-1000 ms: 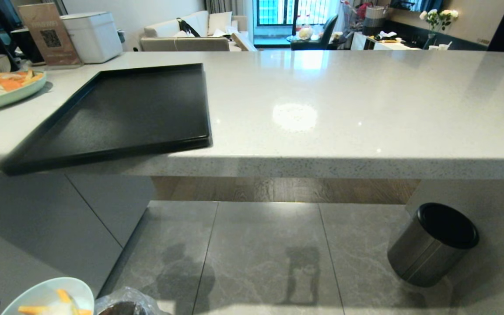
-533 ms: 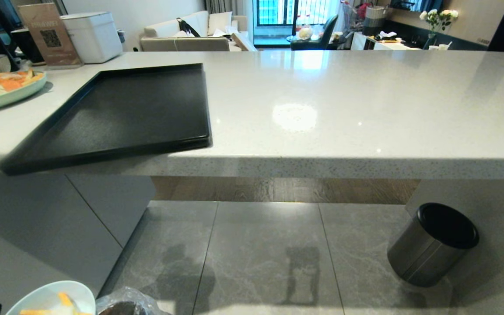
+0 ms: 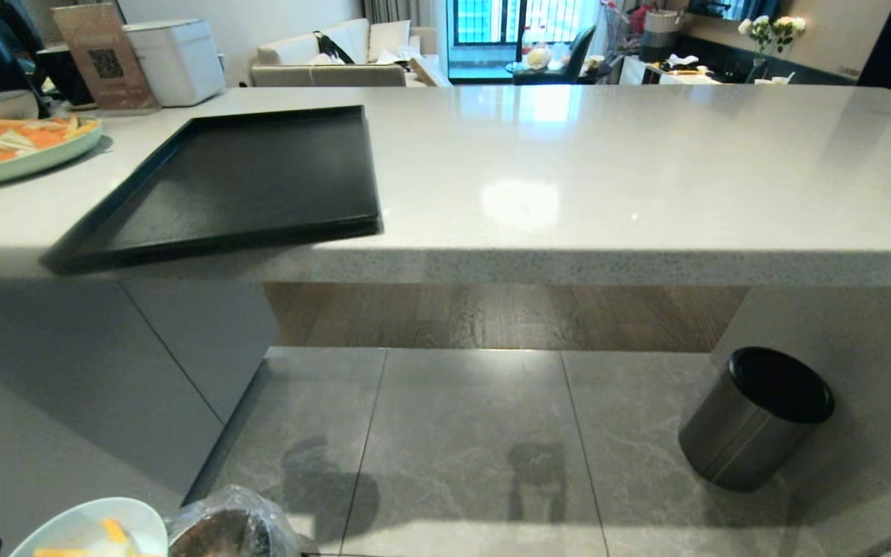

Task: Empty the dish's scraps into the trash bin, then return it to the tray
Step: Move the bowl over the trash can

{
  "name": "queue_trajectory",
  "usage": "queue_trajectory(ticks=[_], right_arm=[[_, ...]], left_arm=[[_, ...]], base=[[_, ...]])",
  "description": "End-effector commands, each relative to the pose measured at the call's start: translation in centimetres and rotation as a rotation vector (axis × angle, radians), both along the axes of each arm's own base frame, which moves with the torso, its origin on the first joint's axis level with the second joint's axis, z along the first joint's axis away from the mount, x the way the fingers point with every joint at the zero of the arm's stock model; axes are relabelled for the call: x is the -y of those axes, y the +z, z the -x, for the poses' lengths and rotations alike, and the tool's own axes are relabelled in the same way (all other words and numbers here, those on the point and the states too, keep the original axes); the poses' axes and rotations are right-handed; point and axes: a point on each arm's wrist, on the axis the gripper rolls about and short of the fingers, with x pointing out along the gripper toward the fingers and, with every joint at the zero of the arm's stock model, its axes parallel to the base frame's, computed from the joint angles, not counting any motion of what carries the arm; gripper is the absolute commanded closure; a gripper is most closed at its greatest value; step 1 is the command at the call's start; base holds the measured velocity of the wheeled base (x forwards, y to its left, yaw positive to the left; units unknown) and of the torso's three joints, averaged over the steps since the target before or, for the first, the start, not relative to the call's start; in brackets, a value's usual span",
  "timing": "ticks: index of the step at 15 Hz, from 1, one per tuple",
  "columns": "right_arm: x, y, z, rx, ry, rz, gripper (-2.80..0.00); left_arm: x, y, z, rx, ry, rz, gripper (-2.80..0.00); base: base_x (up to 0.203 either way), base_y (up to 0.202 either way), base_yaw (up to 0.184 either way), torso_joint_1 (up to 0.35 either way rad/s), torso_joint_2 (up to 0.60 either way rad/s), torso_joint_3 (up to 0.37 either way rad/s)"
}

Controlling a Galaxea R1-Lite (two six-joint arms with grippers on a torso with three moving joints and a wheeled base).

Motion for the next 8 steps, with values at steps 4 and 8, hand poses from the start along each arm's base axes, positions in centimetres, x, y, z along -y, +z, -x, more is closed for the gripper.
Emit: queue_trajectory(ticks=[4,8], right_arm=[[0.0,-0.01,0.0,0.0,0.0,-0.001,0.0],[0.0,-0.01,0.0,0.0,0.0,-0.001,0.0]], left_arm=[[0.05,0.03,0.14,0.002,-0.001,0.0,0.0],[0.04,0.05,0.17,0.004,0.001,0.0,0.0]], base=[[-0.196,0.0,-0.002,0.004,0.0,0.004],[-0.198,0.0,-0.001,0.003,0.0,0.002]])
